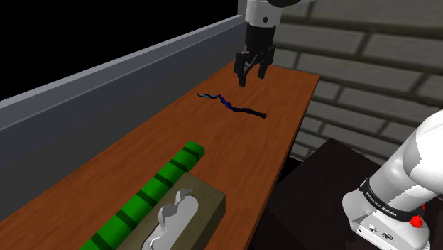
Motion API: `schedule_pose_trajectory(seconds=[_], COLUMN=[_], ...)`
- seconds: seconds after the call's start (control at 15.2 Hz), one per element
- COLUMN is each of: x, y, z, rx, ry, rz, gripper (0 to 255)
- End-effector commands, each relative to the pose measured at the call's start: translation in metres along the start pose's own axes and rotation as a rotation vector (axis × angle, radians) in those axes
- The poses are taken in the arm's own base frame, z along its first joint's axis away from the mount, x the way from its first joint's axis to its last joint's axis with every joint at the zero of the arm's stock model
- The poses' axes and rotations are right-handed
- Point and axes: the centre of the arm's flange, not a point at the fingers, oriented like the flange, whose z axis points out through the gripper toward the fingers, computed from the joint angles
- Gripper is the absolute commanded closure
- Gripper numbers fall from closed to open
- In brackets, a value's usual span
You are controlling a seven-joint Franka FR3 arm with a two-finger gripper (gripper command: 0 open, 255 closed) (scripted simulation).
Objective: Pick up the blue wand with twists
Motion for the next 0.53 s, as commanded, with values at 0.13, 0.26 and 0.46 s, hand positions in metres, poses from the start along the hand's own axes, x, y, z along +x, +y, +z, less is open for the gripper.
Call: schedule_pose_trajectory(seconds=[0.13, 0.26, 0.46], x=[0.037, 0.056, 0.079], y=[-0.014, -0.022, -0.031], z=[0.033, 0.049, 0.067], rx=[0.010, 0.015, 0.020], ry=[0.005, 0.006, 0.009], rz=[0.038, 0.057, 0.078], gripper=[0, 0, 0])
